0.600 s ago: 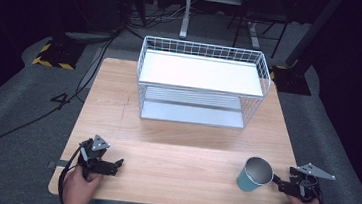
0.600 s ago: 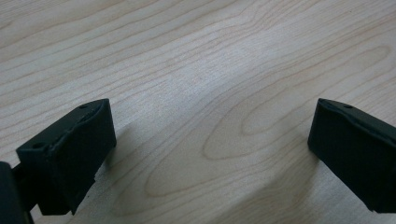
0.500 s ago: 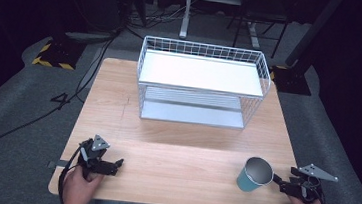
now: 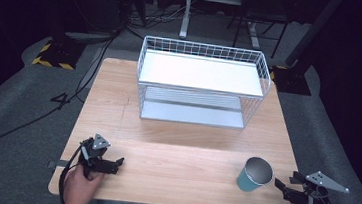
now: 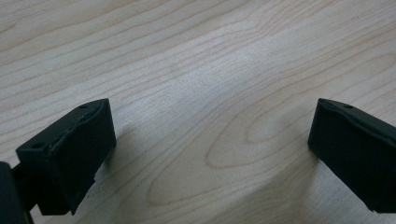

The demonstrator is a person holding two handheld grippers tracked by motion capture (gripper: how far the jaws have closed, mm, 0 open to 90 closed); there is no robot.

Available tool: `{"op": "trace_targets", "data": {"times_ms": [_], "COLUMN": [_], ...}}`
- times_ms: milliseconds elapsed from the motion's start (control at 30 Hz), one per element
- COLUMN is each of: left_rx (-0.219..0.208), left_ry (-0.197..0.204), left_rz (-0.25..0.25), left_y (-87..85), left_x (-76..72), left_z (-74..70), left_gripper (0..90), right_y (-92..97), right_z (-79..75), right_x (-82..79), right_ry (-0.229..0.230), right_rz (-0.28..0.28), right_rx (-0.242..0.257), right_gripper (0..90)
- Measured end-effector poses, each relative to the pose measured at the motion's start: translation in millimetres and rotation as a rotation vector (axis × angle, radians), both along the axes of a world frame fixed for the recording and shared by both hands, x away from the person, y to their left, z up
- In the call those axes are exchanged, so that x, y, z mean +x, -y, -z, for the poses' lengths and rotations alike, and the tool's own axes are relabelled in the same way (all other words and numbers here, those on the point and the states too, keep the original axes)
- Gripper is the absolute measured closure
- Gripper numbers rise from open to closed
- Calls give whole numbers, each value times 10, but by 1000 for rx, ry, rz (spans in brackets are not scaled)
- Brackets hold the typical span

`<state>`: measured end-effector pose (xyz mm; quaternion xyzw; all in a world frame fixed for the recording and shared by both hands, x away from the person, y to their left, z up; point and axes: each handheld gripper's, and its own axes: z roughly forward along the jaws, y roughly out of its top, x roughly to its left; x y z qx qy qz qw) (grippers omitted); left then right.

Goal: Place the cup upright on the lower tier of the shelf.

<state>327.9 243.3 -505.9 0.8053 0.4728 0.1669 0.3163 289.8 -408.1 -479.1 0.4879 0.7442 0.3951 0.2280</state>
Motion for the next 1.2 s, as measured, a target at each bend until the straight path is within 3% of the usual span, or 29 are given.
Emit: {"op": "trace_targets", "data": {"times_ms": [733,933,1200], "left_rx": [1,2,2], "left_ry": [1,2,1], "left_rz": [-22,-21,-21], "left_y": [21,20,21], "left_x": [98,99,99], "left_z": [-1,-1,-1], "left_gripper": [12,13,13], "right_y": [-317,-455,-641], "right_z": [-101,-87,-17], "right_x": [-394,-414,-388], "right_ry": [3,7,13], "right_rz": [-102,-165,-208], "right_rx": [31,37,45], "right_gripper": [148,136,125]}}
